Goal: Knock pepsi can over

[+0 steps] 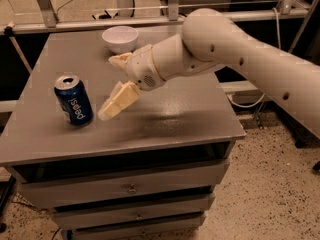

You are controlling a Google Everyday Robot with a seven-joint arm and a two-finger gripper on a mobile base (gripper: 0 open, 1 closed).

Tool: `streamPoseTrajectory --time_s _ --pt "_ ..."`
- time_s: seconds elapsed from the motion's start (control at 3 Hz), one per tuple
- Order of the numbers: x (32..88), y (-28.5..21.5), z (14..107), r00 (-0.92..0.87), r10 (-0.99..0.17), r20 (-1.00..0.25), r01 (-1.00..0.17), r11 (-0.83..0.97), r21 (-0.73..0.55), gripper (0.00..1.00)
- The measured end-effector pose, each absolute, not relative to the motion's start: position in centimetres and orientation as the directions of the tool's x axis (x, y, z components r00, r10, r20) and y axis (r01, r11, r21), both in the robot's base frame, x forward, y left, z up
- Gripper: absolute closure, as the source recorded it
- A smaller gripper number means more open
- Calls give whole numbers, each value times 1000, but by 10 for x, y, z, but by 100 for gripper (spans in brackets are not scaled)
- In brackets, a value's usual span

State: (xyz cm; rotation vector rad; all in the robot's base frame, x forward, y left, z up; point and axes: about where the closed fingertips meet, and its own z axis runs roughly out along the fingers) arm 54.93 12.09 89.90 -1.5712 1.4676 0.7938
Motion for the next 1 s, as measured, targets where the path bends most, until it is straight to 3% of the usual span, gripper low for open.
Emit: streamPoseTrajectory --time_s 1.0 --pt "531 202 890 159 -347 -924 -987 -83 -138 0"
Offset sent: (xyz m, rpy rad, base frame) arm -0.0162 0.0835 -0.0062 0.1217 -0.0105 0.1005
